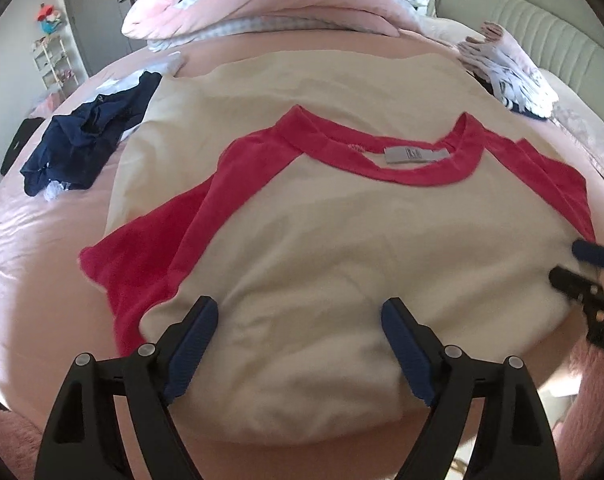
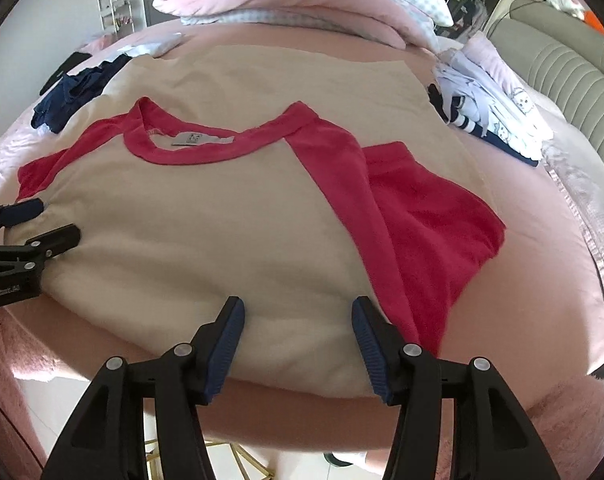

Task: Fold clothes

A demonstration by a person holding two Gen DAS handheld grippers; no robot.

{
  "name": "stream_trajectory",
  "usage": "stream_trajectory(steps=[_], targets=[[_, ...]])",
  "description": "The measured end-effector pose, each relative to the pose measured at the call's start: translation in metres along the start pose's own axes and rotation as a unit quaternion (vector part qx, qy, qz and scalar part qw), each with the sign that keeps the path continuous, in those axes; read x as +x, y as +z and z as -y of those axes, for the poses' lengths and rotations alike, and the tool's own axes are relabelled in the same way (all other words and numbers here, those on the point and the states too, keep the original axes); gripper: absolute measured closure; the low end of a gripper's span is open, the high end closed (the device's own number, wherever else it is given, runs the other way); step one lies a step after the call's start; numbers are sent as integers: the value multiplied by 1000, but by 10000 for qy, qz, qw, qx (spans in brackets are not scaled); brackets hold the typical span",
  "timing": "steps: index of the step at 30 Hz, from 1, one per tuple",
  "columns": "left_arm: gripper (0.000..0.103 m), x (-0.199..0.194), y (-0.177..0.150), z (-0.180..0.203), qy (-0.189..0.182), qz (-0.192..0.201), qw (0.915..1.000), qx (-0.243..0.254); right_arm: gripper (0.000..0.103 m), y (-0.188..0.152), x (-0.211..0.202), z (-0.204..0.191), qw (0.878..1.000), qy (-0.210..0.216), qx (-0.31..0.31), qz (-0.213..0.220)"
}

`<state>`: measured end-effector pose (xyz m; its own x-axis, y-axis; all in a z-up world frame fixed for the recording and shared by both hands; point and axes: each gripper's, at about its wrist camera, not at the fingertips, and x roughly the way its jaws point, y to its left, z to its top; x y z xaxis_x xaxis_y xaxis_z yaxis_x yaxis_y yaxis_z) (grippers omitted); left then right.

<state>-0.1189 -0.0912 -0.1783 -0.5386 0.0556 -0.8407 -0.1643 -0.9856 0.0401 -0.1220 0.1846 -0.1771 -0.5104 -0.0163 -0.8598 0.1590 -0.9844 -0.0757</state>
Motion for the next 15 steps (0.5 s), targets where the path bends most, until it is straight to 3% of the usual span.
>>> stream_trajectory(steps=[5, 9, 12, 15], targets=[[19, -21, -11, -15, 223, 211, 9995, -10, 67, -2, -5, 12, 9999, 71, 126, 62], [20, -43, -28, -27, 238, 479, 9979, -371, 63, -4, -18, 13, 9987, 206, 393, 235], [21, -54, -41, -28, 283, 521, 9978, -299, 63, -7, -24, 6, 9986, 300, 366, 255], [36, -55, -47, -31, 210, 368, 9988, -233, 63, -11, -29, -2, 9986, 335, 337, 248]])
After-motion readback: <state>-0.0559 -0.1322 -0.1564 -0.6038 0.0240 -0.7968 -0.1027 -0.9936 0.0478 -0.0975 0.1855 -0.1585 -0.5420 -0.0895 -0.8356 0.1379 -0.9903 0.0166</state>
